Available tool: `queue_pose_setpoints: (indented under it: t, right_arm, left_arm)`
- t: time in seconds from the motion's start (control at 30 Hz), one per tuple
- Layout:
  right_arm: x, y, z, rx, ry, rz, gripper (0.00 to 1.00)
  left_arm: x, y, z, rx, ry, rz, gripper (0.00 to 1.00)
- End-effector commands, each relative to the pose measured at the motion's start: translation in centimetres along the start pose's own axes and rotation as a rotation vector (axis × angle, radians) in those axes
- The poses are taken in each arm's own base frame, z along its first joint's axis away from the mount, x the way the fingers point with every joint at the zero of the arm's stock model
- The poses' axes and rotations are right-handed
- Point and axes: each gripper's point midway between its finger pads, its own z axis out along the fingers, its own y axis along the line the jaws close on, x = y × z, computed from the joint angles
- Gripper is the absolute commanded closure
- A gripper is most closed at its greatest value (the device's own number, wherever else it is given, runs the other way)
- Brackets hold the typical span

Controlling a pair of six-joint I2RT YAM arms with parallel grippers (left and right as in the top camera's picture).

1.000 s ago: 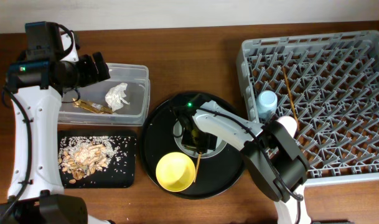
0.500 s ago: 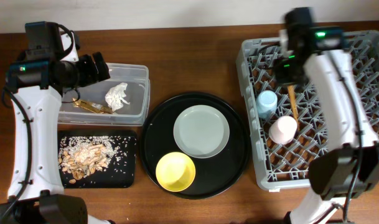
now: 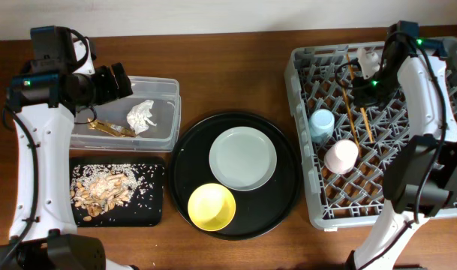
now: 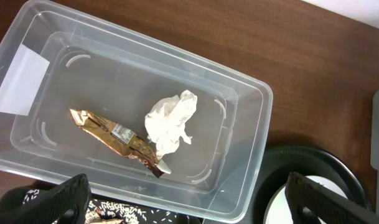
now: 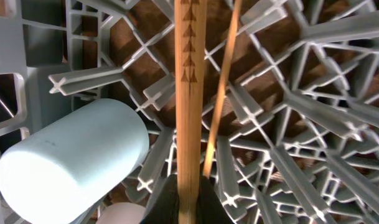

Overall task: Sort waste into correct bins and load items into the dishwasher rack
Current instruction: 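Place the second chopstick in the rack with the right gripper, then grasp the yellow bowl rim with the right gripper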

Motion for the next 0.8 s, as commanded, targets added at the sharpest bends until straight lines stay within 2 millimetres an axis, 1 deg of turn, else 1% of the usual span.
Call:
queue_pose_setpoints:
  t: [0.0, 0.07, 0.1, 0.13, 0.17, 0.2, 0.23, 0.27, 0.3, 0.33, 0.37, 0.4, 0.43, 0.47, 0.5, 0.53, 0.57, 0.63, 0.7, 0.73, 0.77]
  right_arm:
    - [0.1, 0.7, 0.6, -0.033, 0.007, -0.012, 0.73]
    - [0.1, 0.6, 0.6, -0.034, 0.007, -0.010, 0.63]
    - [0.1, 0.6, 0.6, -0.034, 0.007, -0.010, 0.51]
    - [0.1, 0.7, 0.6, -0.035, 0.009, -0.009, 0.51]
    - [0.1, 0.7, 0.2, -0.033, 0.005, 0.040, 0.51]
    - [-0.1, 1.0, -0.7, -0.042, -0.002, 0.084, 0.51]
    - [-0.4, 2.2, -2.0, -0.092, -0.019, 0.105, 0.55]
    - [-0.8, 4.8, -4.3, -0.182, -0.050, 0.090, 0.56]
    - [-0.8, 6.9, -5.8, -0.242, -0.058, 0.073, 0.57]
    - [-0.3, 10.2, -7.4, -0.334, -0.053, 0.045, 0.57]
    - [0.4, 12.5, -8.3, -0.387, -0.031, 0.021, 0.57]
    - [1.4, 14.2, -8.6, -0.412, 0.008, -0.016, 0.62]
    - [2.9, 16.3, -8.8, -0.435, 0.075, -0.076, 0.75]
    - [3.5, 18.1, -8.7, -0.449, 0.109, -0.116, 0.81]
    - [4.1, 21.0, -8.7, -0.474, 0.130, -0.182, 0.79]
    - [4.4, 22.7, -8.7, -0.480, 0.147, -0.208, 0.79]
    - [5.2, 25.6, -8.6, -0.484, 0.181, -0.244, 0.78]
    - [6.7, 29.5, -8.5, -0.493, 0.221, -0.340, 0.74]
    - [8.7, 33.5, -8.5, -0.497, 0.265, -0.436, 0.74]
    - [10.3, 35.7, -8.4, -0.477, 0.297, -0.482, 0.73]
    - [11.4, 37.0, -8.3, -0.451, 0.318, -0.508, 0.73]
  left_arm:
    - [-0.1, 0.2, -0.1, -0.005, -0.003, -0.011, 0.01]
    - [-0.1, 0.2, -0.1, -0.005, -0.003, -0.011, 0.01]
    - [-0.1, 0.2, -0.1, -0.005, -0.003, -0.011, 0.01]
    - [-0.1, 0.2, -0.1, -0.005, -0.003, -0.011, 0.01]
    - [-0.1, 0.2, -0.1, -0.005, -0.004, -0.011, 0.01]
    - [-0.1, 0.2, -0.1, -0.005, -0.004, -0.010, 0.01]
    - [-0.1, 0.2, -0.1, -0.005, -0.004, -0.011, 0.01]
    - [-0.1, 0.2, -0.1, -0.005, -0.004, -0.011, 0.01]
    - [-0.1, 0.2, -0.1, -0.005, -0.003, -0.011, 0.01]
    - [-0.1, 0.2, -0.1, -0.005, -0.004, -0.011, 0.01]
    - [-0.1, 0.2, -0.1, -0.005, -0.003, -0.011, 0.01]
    - [-0.1, 0.2, -0.1, -0.005, -0.003, -0.011, 0.01]
    - [-0.1, 0.2, -0.1, -0.005, -0.004, -0.011, 0.01]
    - [-0.1, 0.2, -0.1, -0.005, -0.004, -0.011, 0.01]
    - [-0.1, 0.2, -0.1, -0.005, -0.004, -0.010, 0.01]
    - [-0.1, 0.2, -0.1, -0.005, -0.003, -0.010, 0.01]
    - [-0.1, 0.2, -0.1, -0.005, -0.003, -0.010, 0.01]
    - [-0.1, 0.2, -0.1, -0.005, -0.003, -0.011, 0.01]
    - [-0.1, 0.2, -0.1, -0.005, -0.003, -0.011, 0.01]
    - [-0.1, 0.2, -0.1, -0.005, -0.003, -0.011, 0.01]
    - [-0.1, 0.2, -0.1, -0.005, -0.003, -0.011, 0.01]
